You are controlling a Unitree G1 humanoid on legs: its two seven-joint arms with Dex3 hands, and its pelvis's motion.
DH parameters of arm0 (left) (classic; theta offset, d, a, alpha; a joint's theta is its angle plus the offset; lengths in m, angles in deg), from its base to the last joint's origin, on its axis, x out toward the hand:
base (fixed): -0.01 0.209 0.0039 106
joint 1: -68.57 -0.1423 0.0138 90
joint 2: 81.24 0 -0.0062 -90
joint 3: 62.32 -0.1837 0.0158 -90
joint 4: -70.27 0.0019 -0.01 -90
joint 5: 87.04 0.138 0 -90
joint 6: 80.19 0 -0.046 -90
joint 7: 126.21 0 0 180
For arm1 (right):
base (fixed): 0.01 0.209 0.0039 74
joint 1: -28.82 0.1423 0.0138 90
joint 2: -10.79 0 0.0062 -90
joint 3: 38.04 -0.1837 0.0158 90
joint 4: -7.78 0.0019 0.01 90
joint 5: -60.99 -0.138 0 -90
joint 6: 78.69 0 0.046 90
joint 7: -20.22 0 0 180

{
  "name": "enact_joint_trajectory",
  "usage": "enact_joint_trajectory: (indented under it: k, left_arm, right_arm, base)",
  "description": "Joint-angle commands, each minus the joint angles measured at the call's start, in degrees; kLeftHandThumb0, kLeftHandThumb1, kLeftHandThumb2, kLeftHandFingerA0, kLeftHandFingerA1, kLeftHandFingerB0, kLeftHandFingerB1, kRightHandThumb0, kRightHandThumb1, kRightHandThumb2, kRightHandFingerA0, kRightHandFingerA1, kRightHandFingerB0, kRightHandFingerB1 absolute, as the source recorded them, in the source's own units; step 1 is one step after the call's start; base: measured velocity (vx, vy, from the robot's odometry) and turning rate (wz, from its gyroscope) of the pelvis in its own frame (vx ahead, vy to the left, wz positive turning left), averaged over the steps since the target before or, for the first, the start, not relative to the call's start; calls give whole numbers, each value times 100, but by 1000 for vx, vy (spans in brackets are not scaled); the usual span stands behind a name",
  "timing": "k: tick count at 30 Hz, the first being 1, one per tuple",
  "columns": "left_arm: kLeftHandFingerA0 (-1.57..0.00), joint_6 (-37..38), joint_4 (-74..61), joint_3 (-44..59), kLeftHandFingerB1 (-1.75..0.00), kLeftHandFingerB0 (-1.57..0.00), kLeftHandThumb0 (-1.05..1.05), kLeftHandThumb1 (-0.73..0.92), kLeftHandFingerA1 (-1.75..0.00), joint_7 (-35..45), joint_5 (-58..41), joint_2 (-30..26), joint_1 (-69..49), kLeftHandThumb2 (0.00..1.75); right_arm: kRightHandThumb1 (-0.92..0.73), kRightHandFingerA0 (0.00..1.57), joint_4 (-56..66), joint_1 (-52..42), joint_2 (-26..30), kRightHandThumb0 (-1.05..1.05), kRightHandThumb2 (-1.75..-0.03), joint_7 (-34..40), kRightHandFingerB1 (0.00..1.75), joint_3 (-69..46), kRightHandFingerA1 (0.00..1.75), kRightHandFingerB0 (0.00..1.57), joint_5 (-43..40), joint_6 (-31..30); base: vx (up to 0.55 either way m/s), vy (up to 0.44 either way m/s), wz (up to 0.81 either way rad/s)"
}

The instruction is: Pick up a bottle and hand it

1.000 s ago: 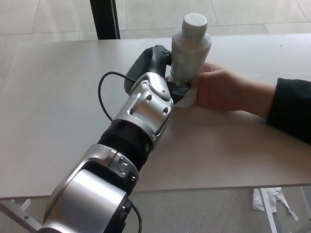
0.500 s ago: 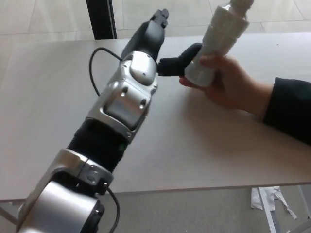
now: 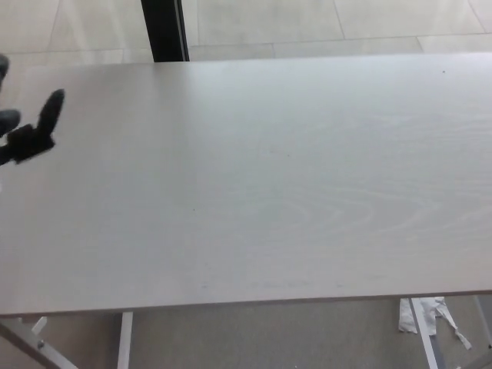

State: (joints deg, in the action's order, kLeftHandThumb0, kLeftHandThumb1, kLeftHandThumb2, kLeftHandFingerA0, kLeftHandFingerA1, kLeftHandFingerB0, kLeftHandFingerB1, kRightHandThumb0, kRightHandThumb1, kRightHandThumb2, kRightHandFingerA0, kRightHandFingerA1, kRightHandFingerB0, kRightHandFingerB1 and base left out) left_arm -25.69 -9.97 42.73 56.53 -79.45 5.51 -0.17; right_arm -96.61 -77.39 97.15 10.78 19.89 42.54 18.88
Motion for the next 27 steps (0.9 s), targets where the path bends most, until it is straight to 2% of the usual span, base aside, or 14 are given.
enact_joint_trajectory:
  k: [1, 3, 5, 7, 8, 9, 11, 12, 13, 17, 18, 19, 23, 27]
  left_arm:
    - [0, 2069, 2081, 6507, -13, 0, -81, 56, -65, 644, -2454, -2209, -3599, 94]
    - [-75, 2470, 2602, 6464, -10, 0, -77, 65, -96, 282, -2545, -2213, -3725, 72]
    - [-59, 2630, 2565, 6489, -21, 0, -83, 55, -96, 85, -2590, -1950, -3884, 95]
    - [-38, 2651, 2497, 6350, -20, 0, -78, 67, -110, 171, -2598, -1718, -3964, 60]
    - [-51, 2607, 2521, 6237, -21, 0, -80, 51, -90, 184, -2583, -1608, -3990, 93]
    - [-35, 2509, 2518, 6181, -20, -1, -84, 52, -83, 201, -2628, -1477, -3975, 93]
    - [-35, 2227, 2375, 6207, -20, 0, -80, 51, -84, 355, -2779, -1272, -3936, 92]
    - [-3, 2281, 2402, 5949, -23, 0, -74, 47, -61, 468, -2746, -999, -3959, 90]
    - [-3, 2266, 2263, 5666, -25, 0, -73, 48, -62, 530, -2663, -651, -3988, 91]
    - [-5, 856, -37, 4490, -50, -1, -68, 47, -67, 1191, -2243, 196, -4567, 95]
    - [-8, 818, -148, 4265, -47, -14, -67, 68, -97, 1118, -2022, 112, -4560, 61]
    - [-22, 828, -36, 4110, -44, -17, -67, 68, -86, 1235, -1958, -35, -4519, 59]
    - [-67, 1109, 480, 3583, -41, -38, -70, 55, -67, 1909, -2011, -304, -4414, 58]
    - [-60, 1569, 925, 2820, -50, -26, -67, 44, -68, 2640, -1845, -325, -4549, 80]
  right_arm:
    - [-57, 76, -366, -189, 442, -43, -57, 72, 34, -671, 51, 41, -396, -277]
    - [-58, 94, -397, -196, 459, -44, -59, 93, 34, -647, 66, 42, -341, -296]
    - [-58, 86, -181, -304, 440, -43, -58, 146, 33, -592, 59, 41, -258, -405]
    - [-57, 77, -265, -281, 437, -42, -57, 109, 33, -633, 62, 41, -326, -369]
    - [-47, 69, -264, -287, 442, -50, -80, 143, 47, -630, 66, 34, -275, -318]
    - [-56, 77, -350, -250, 447, -43, -57, 118, 33, -657, 62, 41, -312, -260]
    - [-46, 64, -450, -222, 442, -52, -80, 113, 47, -678, 64, 36, -326, -185]
    - [-57, 77, -423, -266, 434, -44, -58, 81, 34, -687, 59, 42, -338, -159]
    - [-45, 89, -410, -289, 417, -50, -80, 68, 47, -682, 84, 34, -356, -197]
    - [-57, 91, -404, -333, 379, -43, -57, 63, 33, -646, 79, 42, -280, -217]
    - [-57, 81, -347, -337, 364, -42, -57, 22, 33, -696, 63, 41, -401, -338]
    - [-56, 85, -257, -360, 338, -43, -57, 85, 34, -698, 121, 41, -379, -415]
    - [-46, 102, -288, -334, 339, -49, -79, 89, 46, -736, 118, 33, -333, -497]
    - [-55, 100, -560, -340, 382, -44, -58, -77, 33, -814, 134, 40, -382, -324]
  base:
    - [0, 0, 0]
    - [0, 0, 0]
    - [0, 0, 0]
    - [0, 0, 0]
    - [0, 0, 0]
    - [0, 0, 0]
    - [0, 0, 0]
    - [0, 0, 0]
    - [0, 0, 0]
    - [0, 0, 0]
    - [0, 0, 0]
    - [0, 0, 0]
    - [0, 0, 0]
    - [0, 0, 0]
